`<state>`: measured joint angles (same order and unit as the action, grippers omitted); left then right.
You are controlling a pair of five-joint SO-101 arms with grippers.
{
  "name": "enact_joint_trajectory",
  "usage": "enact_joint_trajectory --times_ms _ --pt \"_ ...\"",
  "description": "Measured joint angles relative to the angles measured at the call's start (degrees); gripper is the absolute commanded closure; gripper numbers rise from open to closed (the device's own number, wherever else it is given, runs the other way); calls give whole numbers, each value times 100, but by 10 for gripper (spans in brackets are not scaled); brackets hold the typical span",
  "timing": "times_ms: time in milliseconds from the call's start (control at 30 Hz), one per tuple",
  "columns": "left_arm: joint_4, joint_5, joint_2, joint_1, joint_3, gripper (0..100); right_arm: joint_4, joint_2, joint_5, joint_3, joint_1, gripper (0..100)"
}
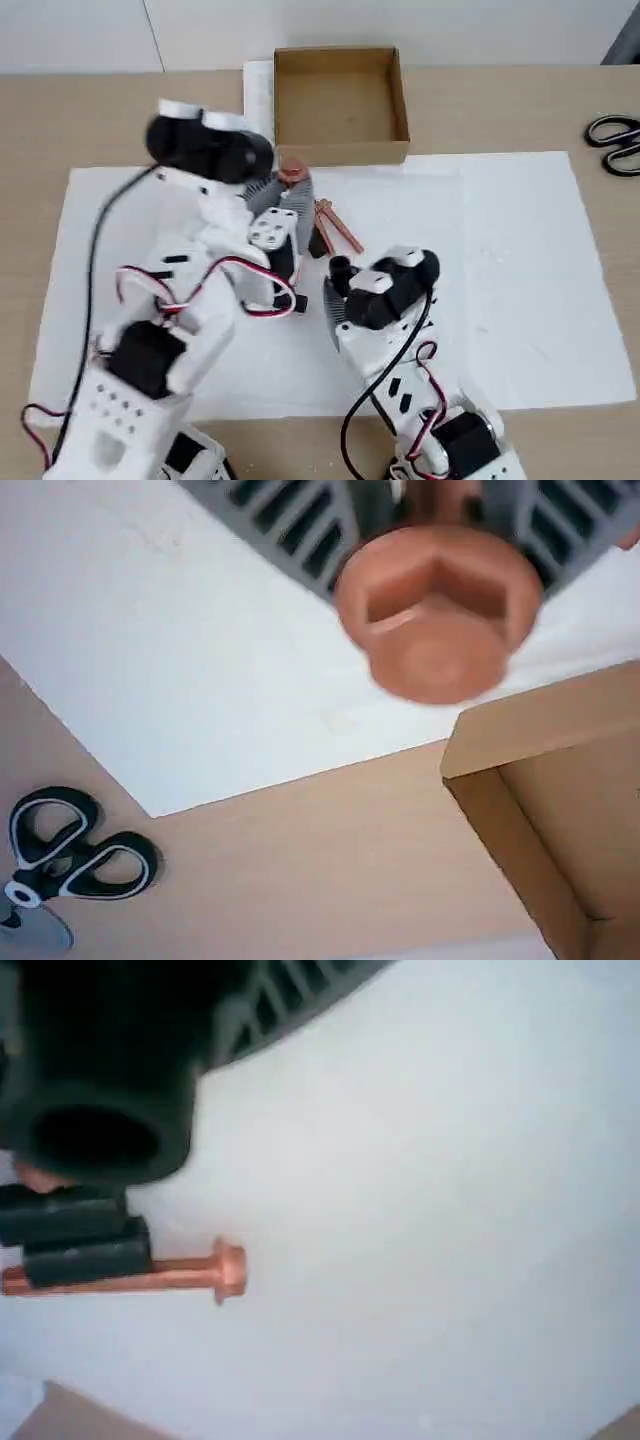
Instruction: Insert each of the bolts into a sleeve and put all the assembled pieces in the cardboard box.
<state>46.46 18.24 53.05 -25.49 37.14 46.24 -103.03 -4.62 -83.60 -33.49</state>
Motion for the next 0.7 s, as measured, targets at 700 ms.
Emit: enact_joint_trajectory --times_ms 700 --pt "-466 484 607 -404 1064 994 -352 0 0 -255 -70 995"
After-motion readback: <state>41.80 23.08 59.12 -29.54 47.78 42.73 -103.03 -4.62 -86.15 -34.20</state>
